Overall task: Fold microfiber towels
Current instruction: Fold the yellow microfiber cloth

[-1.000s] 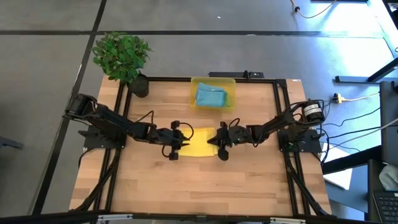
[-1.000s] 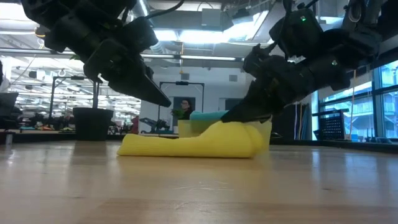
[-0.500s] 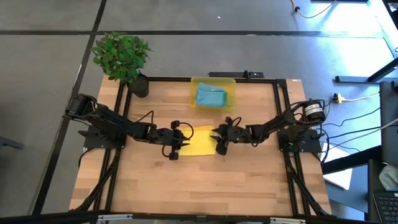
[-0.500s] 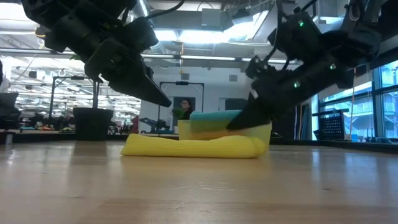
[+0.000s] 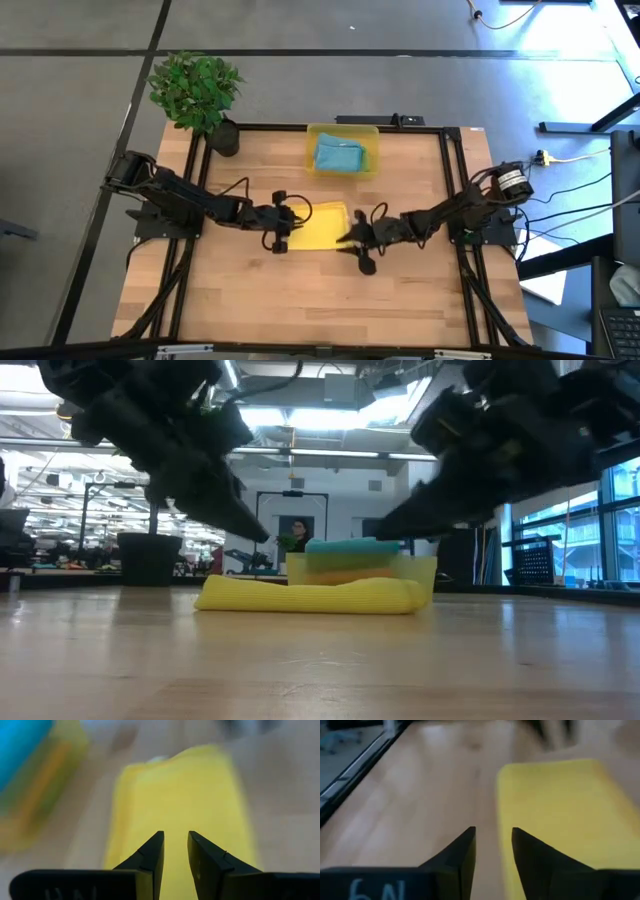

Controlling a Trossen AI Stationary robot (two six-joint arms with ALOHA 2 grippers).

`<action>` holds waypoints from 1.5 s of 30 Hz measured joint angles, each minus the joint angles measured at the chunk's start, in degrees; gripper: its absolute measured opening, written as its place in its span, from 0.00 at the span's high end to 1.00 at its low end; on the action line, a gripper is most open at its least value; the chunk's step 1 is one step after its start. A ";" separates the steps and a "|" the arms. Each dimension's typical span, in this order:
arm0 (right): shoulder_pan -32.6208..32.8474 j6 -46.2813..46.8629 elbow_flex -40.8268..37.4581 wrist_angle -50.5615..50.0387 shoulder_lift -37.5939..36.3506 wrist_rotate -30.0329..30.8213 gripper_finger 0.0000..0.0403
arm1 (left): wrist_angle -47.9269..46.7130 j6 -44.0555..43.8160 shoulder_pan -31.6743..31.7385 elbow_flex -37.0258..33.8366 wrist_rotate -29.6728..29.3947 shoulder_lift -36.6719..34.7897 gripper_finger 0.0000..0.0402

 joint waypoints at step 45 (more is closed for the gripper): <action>-5.57 9.80 3.70 -17.32 6.81 8.33 0.83 | -22.73 -6.86 -1.11 0.00 1.04 -3.97 0.81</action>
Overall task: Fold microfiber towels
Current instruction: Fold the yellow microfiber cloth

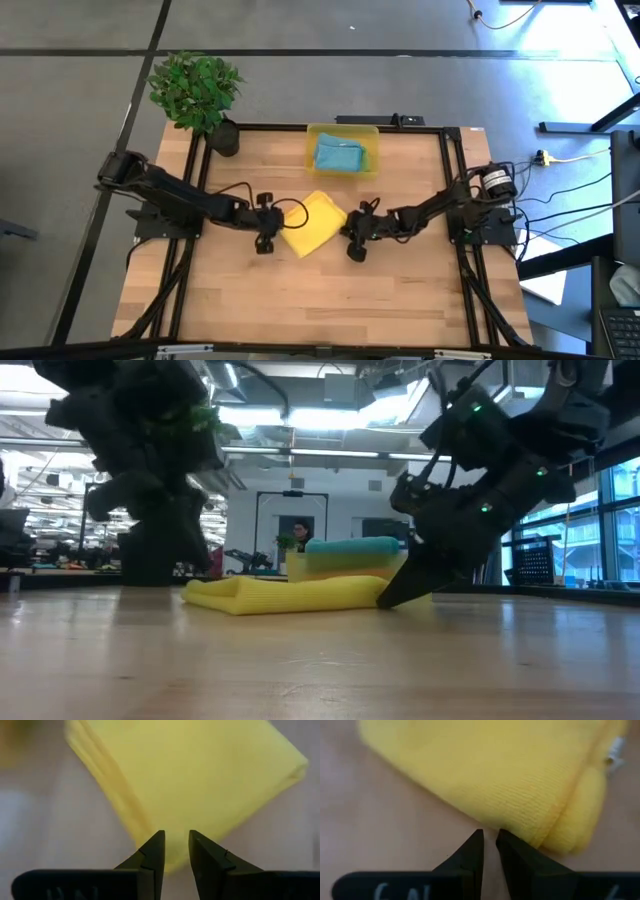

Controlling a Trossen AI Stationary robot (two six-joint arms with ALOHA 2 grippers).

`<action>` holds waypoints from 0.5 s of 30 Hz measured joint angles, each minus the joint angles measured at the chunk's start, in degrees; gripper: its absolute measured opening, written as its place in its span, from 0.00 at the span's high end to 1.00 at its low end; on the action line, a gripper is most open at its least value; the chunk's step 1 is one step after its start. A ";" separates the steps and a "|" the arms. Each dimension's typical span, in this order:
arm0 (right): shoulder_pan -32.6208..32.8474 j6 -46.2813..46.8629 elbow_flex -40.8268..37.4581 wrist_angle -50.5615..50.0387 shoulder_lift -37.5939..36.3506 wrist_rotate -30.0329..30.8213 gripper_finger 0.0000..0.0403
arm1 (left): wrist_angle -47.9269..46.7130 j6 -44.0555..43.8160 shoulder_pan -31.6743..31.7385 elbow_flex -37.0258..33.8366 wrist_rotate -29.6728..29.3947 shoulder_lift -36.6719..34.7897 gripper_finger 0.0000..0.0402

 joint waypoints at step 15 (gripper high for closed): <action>-5.63 -5.73 6.17 -8.53 0.39 5.36 0.83 | -8.18 0.61 4.25 -0.06 -6.79 -1.81 0.81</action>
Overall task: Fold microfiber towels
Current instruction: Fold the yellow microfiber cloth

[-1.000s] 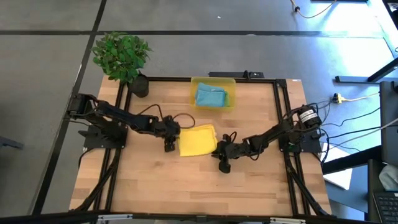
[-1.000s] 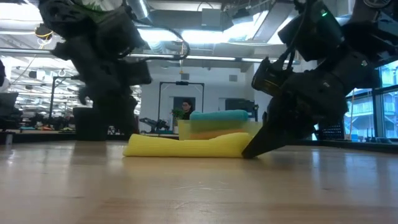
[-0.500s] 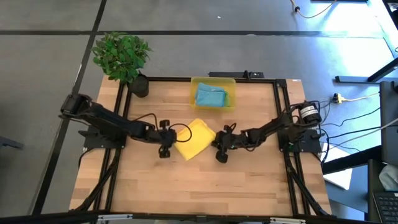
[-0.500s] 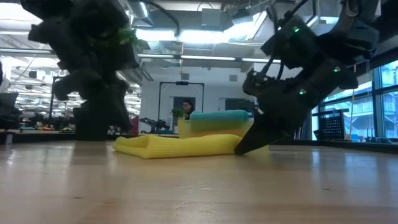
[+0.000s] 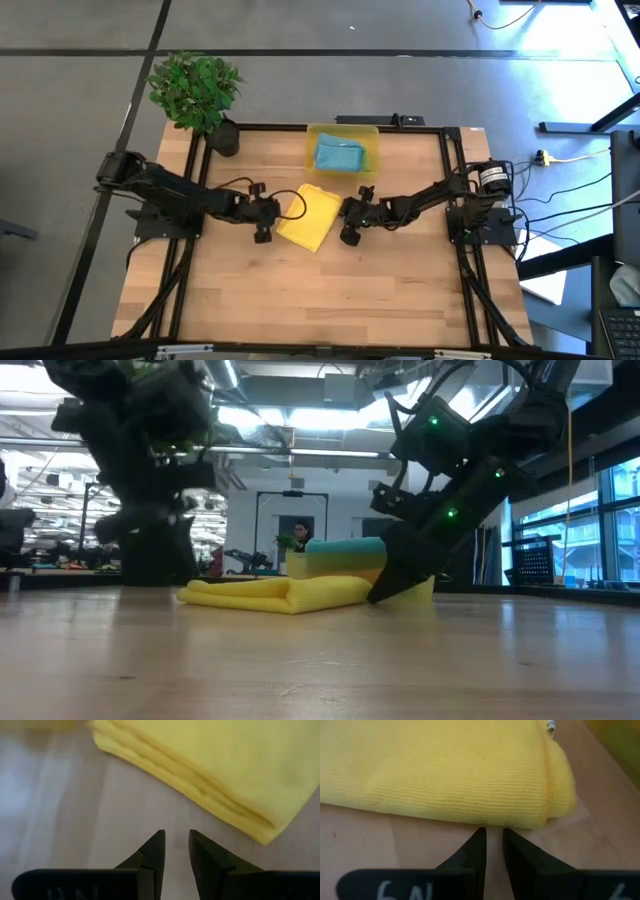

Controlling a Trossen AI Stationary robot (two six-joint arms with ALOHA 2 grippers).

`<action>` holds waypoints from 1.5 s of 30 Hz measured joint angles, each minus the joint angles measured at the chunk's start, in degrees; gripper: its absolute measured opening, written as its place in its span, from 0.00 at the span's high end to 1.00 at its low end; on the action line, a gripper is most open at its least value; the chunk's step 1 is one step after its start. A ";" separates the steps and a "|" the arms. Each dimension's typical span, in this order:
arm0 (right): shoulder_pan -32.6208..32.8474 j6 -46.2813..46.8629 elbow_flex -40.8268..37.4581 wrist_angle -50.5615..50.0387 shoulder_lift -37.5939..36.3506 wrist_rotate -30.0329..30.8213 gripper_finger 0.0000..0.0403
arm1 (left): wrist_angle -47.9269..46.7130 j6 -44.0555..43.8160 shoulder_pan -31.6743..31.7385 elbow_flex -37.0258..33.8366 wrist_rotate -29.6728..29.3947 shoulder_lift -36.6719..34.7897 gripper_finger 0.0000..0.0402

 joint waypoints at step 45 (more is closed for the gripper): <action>20.42 -25.31 0.35 6.25 -2.92 5.00 0.33 | 22.42 -0.42 -17.89 1.66 7.31 8.74 0.81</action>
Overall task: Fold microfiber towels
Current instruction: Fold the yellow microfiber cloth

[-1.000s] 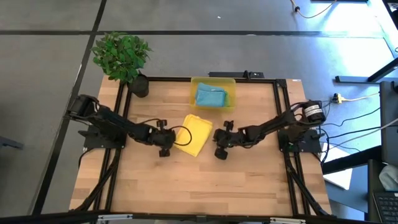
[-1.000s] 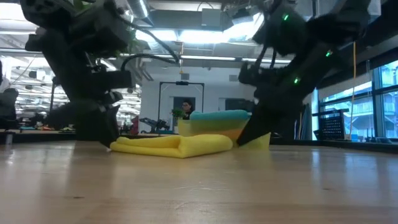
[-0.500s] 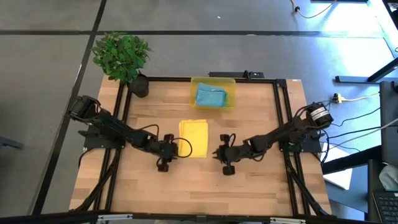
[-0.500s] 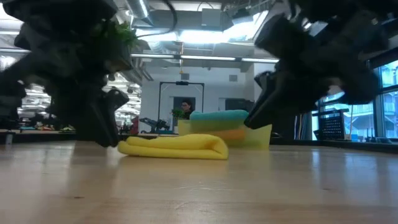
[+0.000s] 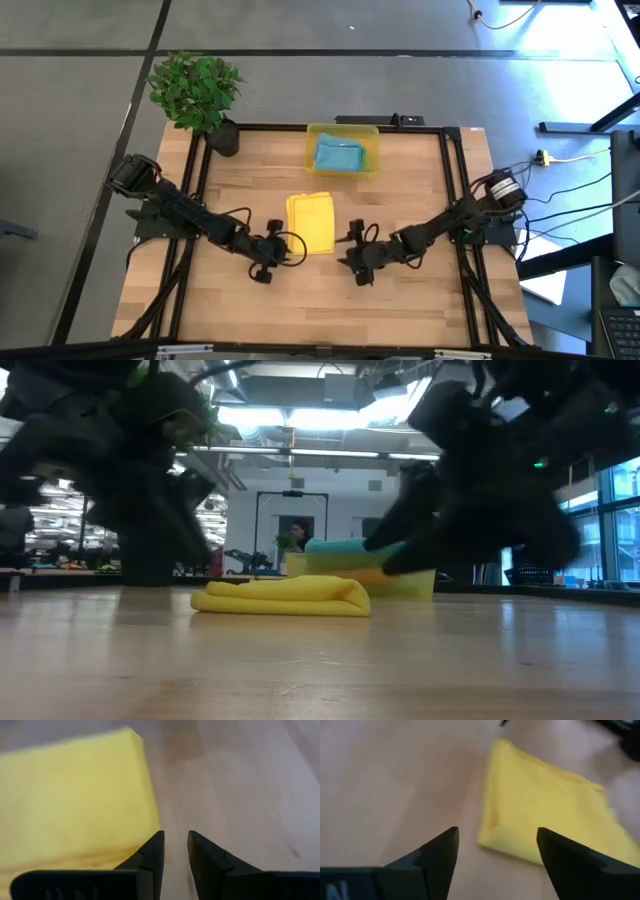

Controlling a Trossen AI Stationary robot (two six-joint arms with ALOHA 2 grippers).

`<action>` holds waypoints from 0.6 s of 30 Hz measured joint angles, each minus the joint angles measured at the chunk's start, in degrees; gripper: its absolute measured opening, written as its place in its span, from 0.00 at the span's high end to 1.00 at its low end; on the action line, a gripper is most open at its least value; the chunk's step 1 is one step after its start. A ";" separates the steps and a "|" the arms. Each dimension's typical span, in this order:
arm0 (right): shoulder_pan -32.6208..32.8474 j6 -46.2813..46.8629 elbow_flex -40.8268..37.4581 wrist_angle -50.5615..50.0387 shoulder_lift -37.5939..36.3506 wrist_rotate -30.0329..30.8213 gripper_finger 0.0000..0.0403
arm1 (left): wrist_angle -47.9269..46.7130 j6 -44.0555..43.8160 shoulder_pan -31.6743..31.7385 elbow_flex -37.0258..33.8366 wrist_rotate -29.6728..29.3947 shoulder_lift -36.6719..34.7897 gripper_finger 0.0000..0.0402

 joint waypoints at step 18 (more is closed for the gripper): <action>-5.66 6.00 0.00 11.61 8.75 1.26 0.42 | 0.19 5.23 0.65 2.31 -9.71 -0.05 0.81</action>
